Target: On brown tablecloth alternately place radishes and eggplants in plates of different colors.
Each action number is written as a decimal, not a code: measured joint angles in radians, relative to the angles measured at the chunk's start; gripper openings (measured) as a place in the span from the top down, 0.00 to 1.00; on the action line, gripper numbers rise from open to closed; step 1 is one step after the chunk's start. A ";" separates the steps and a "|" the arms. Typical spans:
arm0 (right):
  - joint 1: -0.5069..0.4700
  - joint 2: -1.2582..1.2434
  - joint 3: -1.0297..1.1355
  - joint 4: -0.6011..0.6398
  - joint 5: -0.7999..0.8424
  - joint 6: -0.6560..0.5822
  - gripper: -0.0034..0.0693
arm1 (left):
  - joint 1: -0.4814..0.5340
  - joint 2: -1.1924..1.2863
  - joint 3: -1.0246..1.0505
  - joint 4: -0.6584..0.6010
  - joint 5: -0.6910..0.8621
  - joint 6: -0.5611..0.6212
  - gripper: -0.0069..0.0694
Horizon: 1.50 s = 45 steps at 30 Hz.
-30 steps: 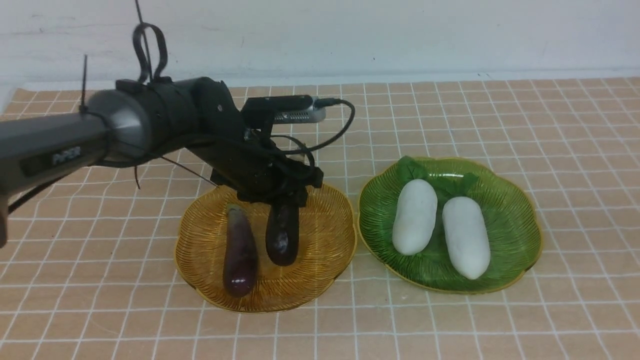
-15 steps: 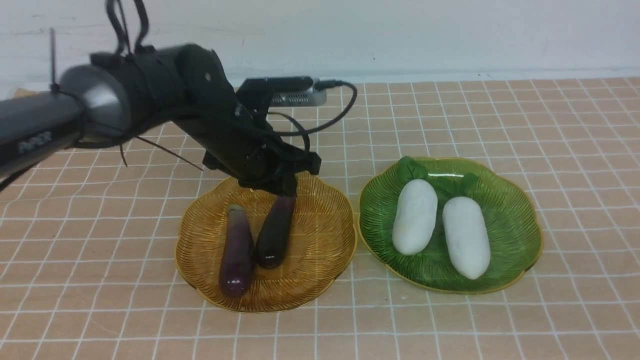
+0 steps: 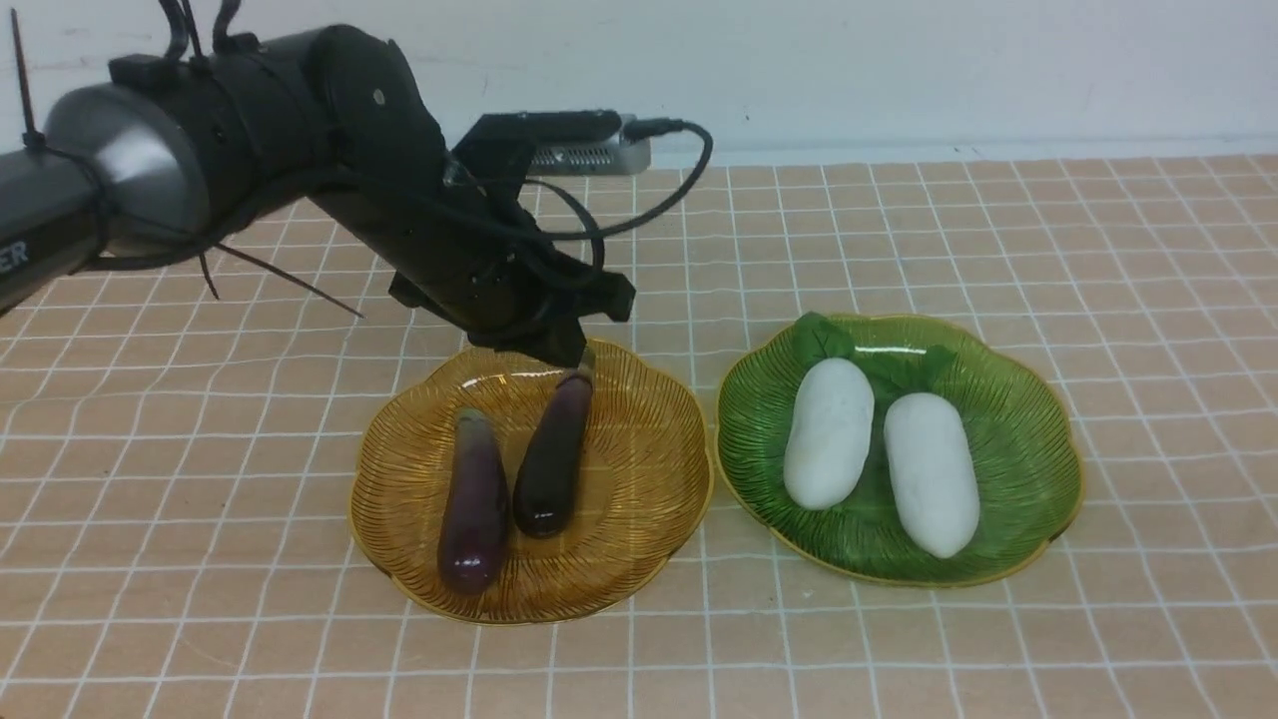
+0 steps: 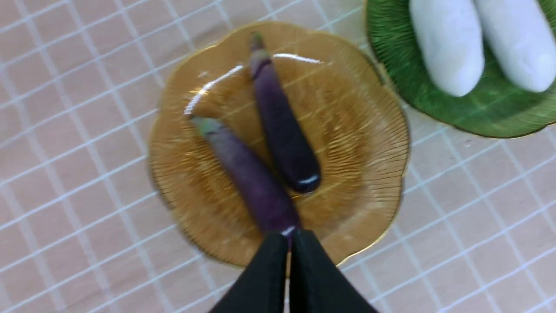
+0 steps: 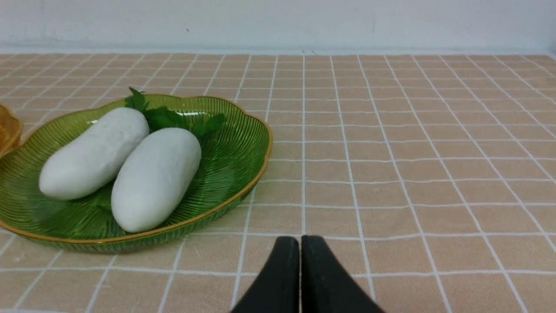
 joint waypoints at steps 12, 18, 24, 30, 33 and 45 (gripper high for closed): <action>-0.006 0.000 0.000 0.000 0.009 0.000 0.95 | 0.000 -0.212 0.225 0.163 0.007 -0.045 0.91; -0.006 0.000 0.000 0.000 0.010 0.000 0.95 | 0.000 -0.534 0.602 0.195 -0.033 -0.135 0.91; -0.006 0.000 0.000 0.000 0.010 0.000 0.95 | 0.000 -0.900 1.028 0.160 -0.575 -0.285 0.91; -0.006 0.000 0.000 0.000 0.010 0.000 0.95 | 0.000 -1.090 1.291 0.164 -1.049 -0.358 0.91; -0.006 0.000 0.000 0.000 0.010 0.000 0.95 | 0.000 -1.110 1.341 0.165 -1.112 -0.361 0.91; -0.006 0.000 0.000 0.000 0.010 0.000 0.95 | 0.017 -1.114 1.479 0.190 -1.081 -0.331 0.91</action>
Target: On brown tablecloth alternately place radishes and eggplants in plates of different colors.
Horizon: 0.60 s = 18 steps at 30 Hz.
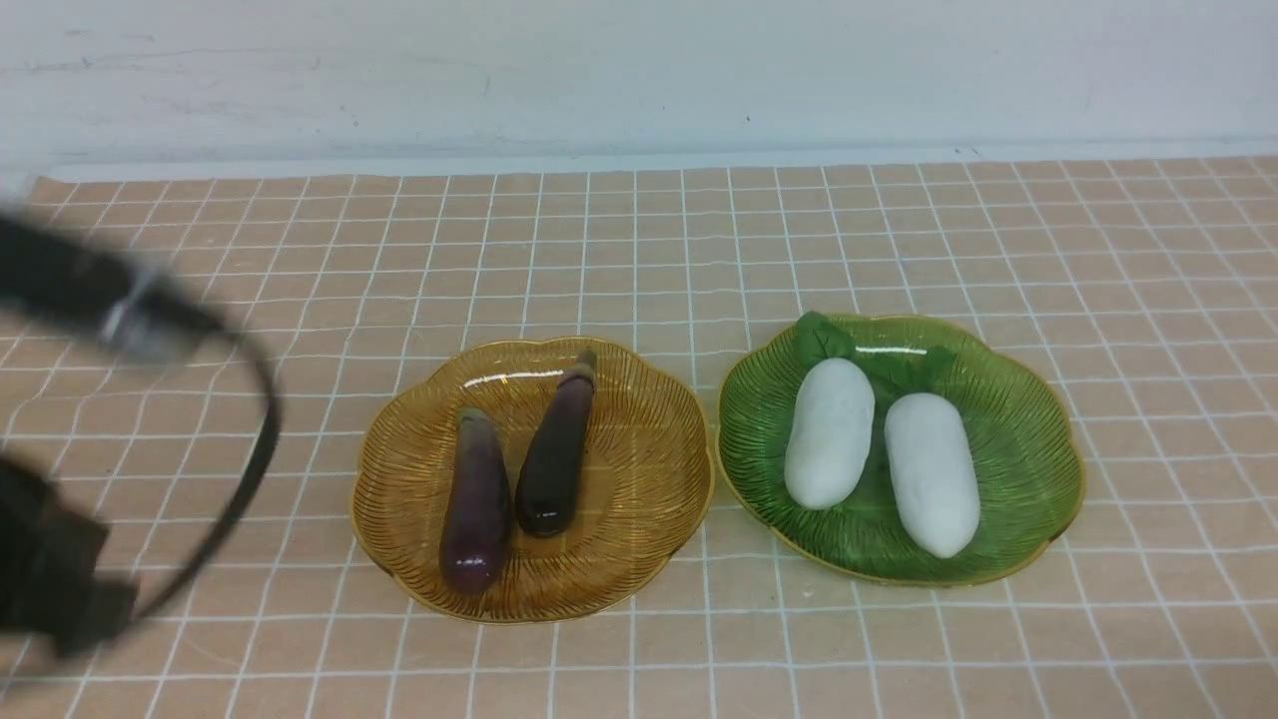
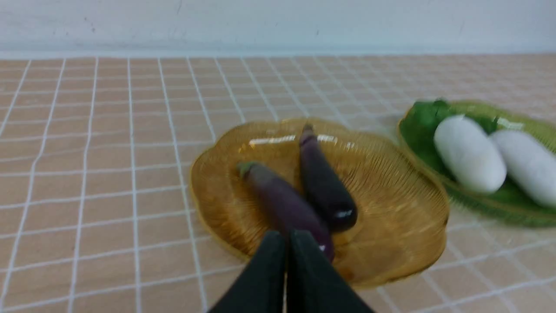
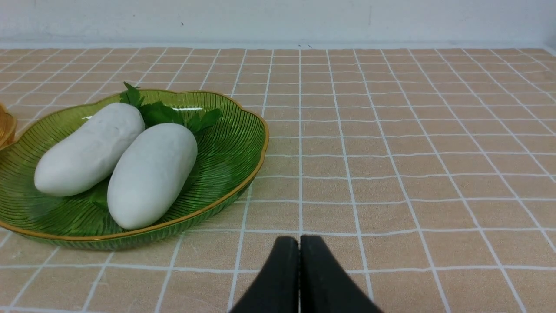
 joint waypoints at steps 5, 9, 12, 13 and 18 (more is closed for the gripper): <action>0.000 0.000 0.000 0.000 0.000 0.000 0.95 | 0.118 -0.071 0.083 -0.006 0.055 0.062 0.91; 0.000 0.000 0.000 0.000 0.001 0.000 0.95 | 0.223 -0.176 0.142 -0.023 0.072 0.148 0.91; 0.000 0.000 0.000 0.000 0.001 0.000 0.95 | 0.270 -0.263 0.154 -0.024 0.095 0.167 0.91; 0.000 0.000 0.000 0.000 0.001 0.000 0.95 | 0.277 -0.282 0.154 -0.024 0.110 0.168 0.91; 0.000 0.000 0.000 0.000 0.001 0.000 0.95 | 0.280 -0.331 0.154 -0.029 0.204 0.174 0.91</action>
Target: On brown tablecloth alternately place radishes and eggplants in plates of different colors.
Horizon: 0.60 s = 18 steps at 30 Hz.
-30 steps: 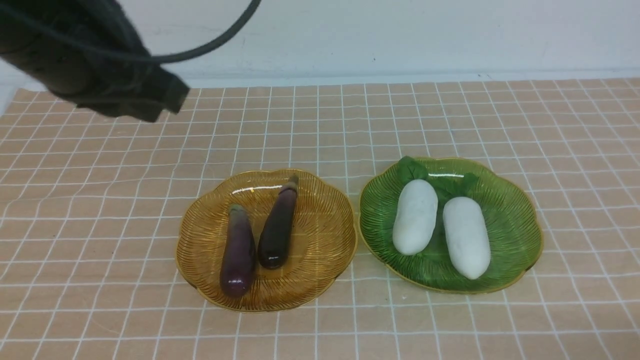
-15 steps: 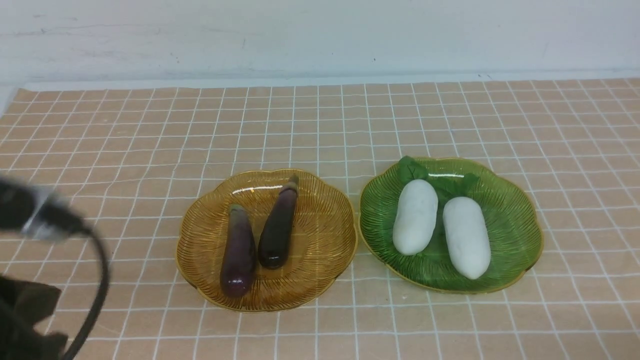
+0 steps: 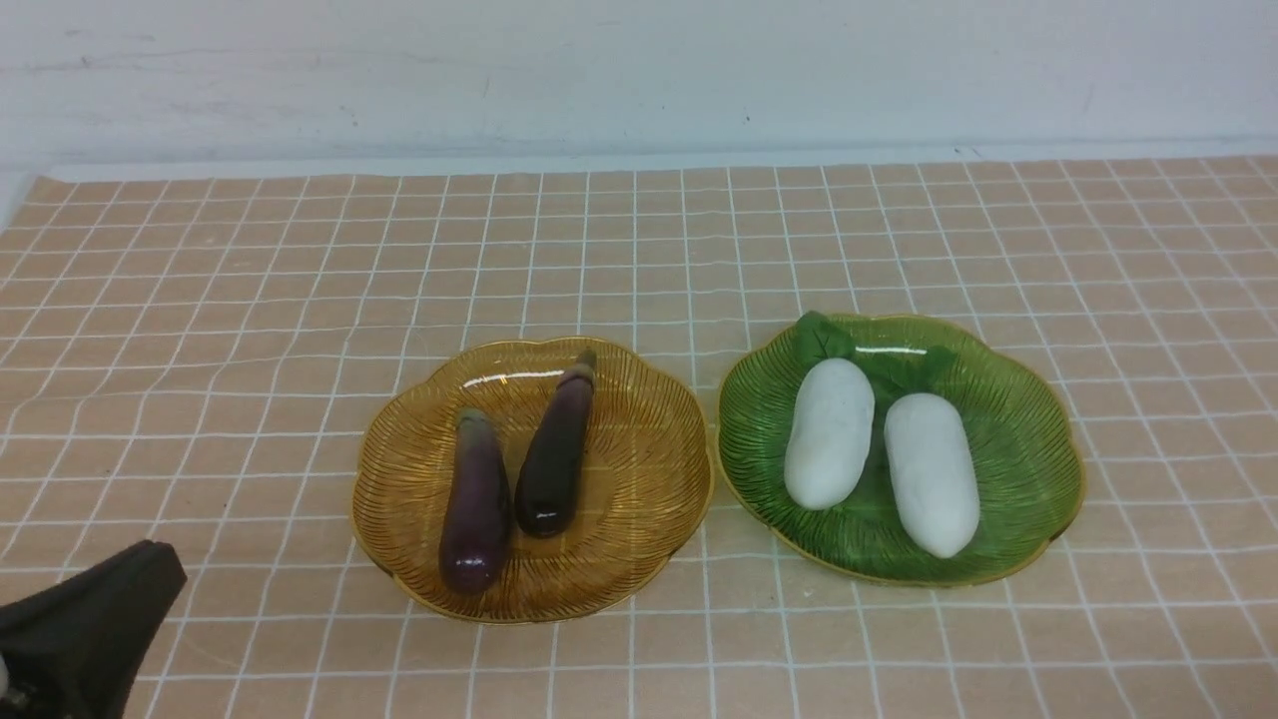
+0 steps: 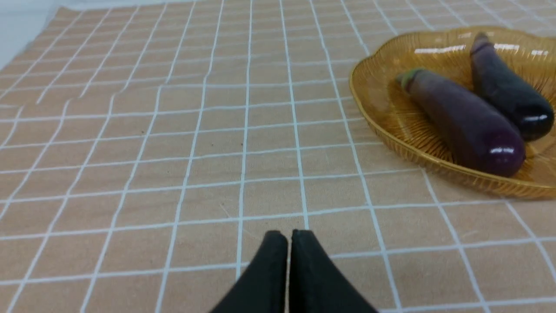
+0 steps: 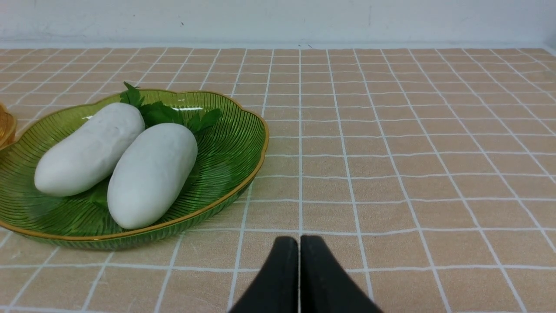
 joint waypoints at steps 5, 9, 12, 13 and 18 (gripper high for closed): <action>0.000 0.000 0.000 0.000 0.000 0.000 0.95 | 0.026 -0.006 0.001 -0.023 0.013 0.014 0.91; 0.000 0.000 0.000 0.000 0.000 0.000 0.95 | 0.029 -0.006 0.001 -0.026 0.013 0.018 0.91; 0.000 0.000 0.000 0.000 0.000 0.000 0.95 | 0.029 -0.006 0.001 -0.026 0.013 0.018 0.91; 0.000 0.000 0.000 0.000 0.000 0.000 0.95 | 0.029 -0.006 0.001 -0.026 0.013 0.018 0.91; 0.000 0.000 0.000 0.000 0.000 0.000 0.95 | 0.029 -0.006 0.001 -0.026 0.013 0.018 0.91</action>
